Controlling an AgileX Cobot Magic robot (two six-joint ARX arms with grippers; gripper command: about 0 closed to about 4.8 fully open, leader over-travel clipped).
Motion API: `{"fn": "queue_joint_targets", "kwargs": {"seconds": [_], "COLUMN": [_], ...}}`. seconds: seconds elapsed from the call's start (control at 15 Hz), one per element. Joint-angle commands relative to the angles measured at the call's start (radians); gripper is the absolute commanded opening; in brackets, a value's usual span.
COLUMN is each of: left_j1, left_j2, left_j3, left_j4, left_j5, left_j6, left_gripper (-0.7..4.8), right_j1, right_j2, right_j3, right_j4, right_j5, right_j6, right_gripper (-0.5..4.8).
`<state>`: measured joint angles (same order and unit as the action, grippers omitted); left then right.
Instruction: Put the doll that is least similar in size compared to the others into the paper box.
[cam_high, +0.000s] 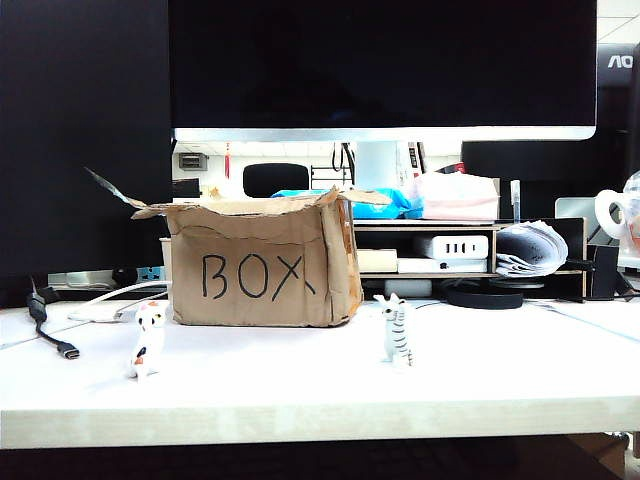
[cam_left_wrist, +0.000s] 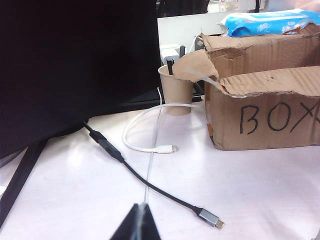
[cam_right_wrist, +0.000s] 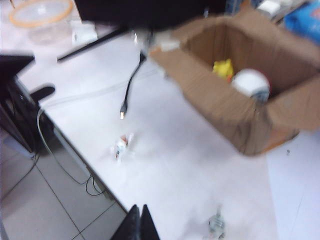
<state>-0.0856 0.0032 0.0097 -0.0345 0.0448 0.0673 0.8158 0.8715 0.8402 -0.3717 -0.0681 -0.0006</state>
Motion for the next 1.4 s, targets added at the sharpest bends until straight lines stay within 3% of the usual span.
{"fn": "queue_joint_targets", "kwargs": {"seconds": [0.07,0.27,0.47,0.8,1.07,1.27,1.4], "left_j1": [0.000,0.000,0.000,0.000,0.000,0.000,0.000], "left_j2": [0.000,0.000,0.000,0.000,0.000,0.000,0.000], "left_j3": [0.001,0.001,0.001,0.001,0.001,0.001,0.001], "left_j4": [0.013,0.013,0.013,0.013,0.013,0.013,0.013], "left_j5": [0.001,0.001,0.001,0.001,0.001,0.002,0.002], "left_j6": [0.004,0.004,0.004,0.004,0.004,0.004,0.004], "left_gripper": [-0.05,-0.05,-0.05,-0.05,-0.05,-0.05,-0.05], "right_j1": [-0.013,-0.030,-0.166,-0.413,-0.666,-0.707,-0.708], "right_j2": [-0.128,-0.358,-0.594,-0.760,-0.794,-0.846,-0.867], "right_j3": [-0.158,-0.258,-0.267,-0.267,-0.267,-0.287,-0.402], "right_j4": [0.018,-0.150,-0.303,-0.305,-0.304,-0.259,-0.035], "right_j5": [-0.002,-0.007,-0.005,0.005,0.006,-0.039,-0.067], "right_j6": [0.002,0.002,0.002,0.002,0.002,0.020,0.029], "right_gripper": [-0.01,-0.01,-0.01,-0.01,0.00,-0.01,-0.01]}}
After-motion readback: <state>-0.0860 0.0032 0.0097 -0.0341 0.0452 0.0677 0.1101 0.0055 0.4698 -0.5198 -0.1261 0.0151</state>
